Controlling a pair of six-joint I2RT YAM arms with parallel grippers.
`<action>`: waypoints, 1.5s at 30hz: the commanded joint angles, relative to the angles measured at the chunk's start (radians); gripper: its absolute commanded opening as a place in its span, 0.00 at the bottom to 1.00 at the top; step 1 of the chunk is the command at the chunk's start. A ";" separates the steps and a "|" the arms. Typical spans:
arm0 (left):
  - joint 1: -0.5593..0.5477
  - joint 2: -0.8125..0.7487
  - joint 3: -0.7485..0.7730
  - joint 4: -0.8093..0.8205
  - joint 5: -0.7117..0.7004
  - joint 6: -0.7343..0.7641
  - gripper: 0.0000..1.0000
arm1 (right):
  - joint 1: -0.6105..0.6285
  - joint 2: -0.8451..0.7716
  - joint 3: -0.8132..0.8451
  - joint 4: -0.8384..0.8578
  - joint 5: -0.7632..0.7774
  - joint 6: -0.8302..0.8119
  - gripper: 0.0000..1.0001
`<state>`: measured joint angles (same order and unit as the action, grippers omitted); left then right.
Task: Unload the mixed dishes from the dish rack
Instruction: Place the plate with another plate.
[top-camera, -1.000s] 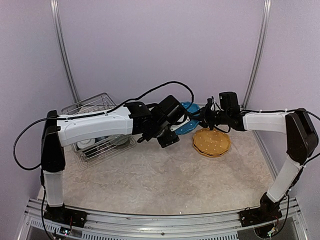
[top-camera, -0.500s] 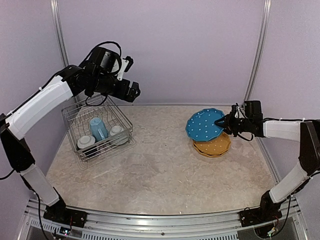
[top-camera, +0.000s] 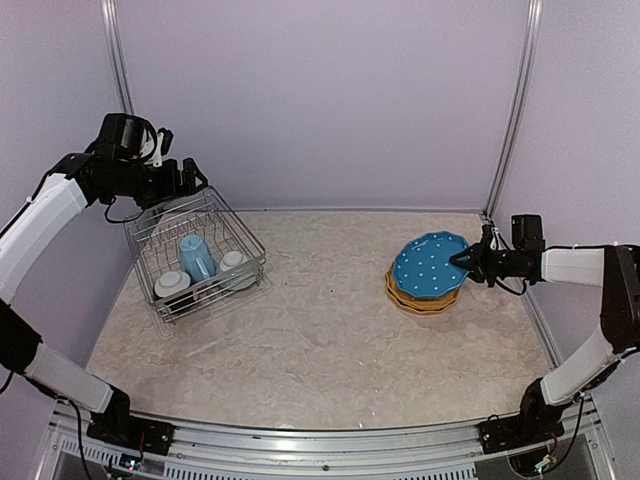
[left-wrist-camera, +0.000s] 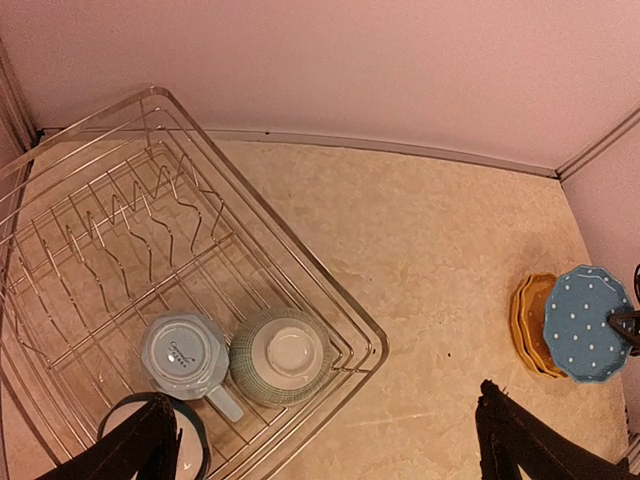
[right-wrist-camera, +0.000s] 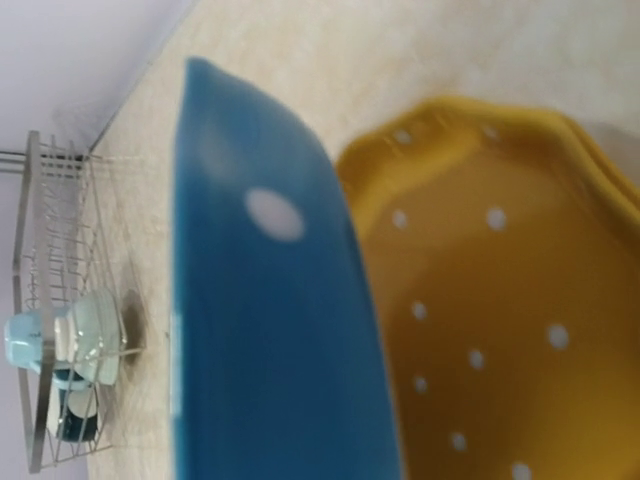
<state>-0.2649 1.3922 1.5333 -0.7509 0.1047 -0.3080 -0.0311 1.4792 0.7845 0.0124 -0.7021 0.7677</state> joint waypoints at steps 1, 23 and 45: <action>0.048 -0.023 -0.039 0.056 0.030 -0.041 0.99 | -0.010 -0.028 -0.038 0.146 -0.036 0.039 0.00; 0.098 -0.007 -0.027 0.015 -0.013 -0.038 0.99 | 0.064 0.068 -0.045 0.250 0.068 0.097 0.10; 0.098 0.053 0.004 -0.032 0.019 -0.055 0.99 | 0.125 0.007 -0.003 -0.108 0.283 -0.126 0.55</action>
<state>-0.1753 1.4189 1.5066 -0.7425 0.1173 -0.3565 0.0814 1.5387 0.7544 -0.0418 -0.4671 0.7052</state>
